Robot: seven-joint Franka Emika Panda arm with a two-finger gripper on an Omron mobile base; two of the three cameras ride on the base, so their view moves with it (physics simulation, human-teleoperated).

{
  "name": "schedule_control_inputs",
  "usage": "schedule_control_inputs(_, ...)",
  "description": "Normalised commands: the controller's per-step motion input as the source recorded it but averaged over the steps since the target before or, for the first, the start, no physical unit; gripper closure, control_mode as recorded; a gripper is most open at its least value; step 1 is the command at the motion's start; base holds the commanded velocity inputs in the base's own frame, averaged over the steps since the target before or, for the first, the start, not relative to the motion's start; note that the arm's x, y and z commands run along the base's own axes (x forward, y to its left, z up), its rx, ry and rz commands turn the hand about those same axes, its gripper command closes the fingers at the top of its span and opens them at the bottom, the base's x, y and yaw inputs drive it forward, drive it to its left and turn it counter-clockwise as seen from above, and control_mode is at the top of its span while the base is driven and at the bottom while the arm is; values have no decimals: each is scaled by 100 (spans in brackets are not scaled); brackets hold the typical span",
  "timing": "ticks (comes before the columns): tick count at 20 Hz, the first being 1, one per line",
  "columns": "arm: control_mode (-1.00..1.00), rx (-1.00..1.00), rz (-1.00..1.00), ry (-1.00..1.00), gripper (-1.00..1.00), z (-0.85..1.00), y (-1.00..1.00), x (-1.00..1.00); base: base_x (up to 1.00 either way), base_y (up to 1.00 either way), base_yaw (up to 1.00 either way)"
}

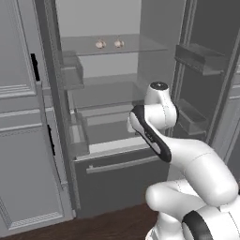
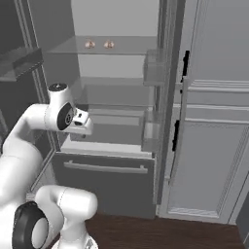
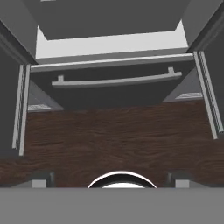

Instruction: Place one garlic and one chicken drumstick in each tupperware on the nearby counter, to pack two identical lunches.

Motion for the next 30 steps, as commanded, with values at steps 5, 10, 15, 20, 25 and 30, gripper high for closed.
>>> schedule_control_inputs(5,100,0,0,0,-100,0,0,0,100,-7,20)
schedule_control_inputs(10,100,0,0,0,-100,0,0,0,100,-10,4)
schedule_control_inputs(15,100,0,0,0,-100,0,0,0,100,-36,0)
schedule_control_inputs(20,-100,-1,-1,-37,-100,80,-36,4,12,-12,-1)
schedule_control_inputs(25,-100,-1,0,-55,-100,100,-35,0,0,0,0)
schedule_control_inputs(30,-100,0,3,-24,-100,100,-13,-1,0,0,0)
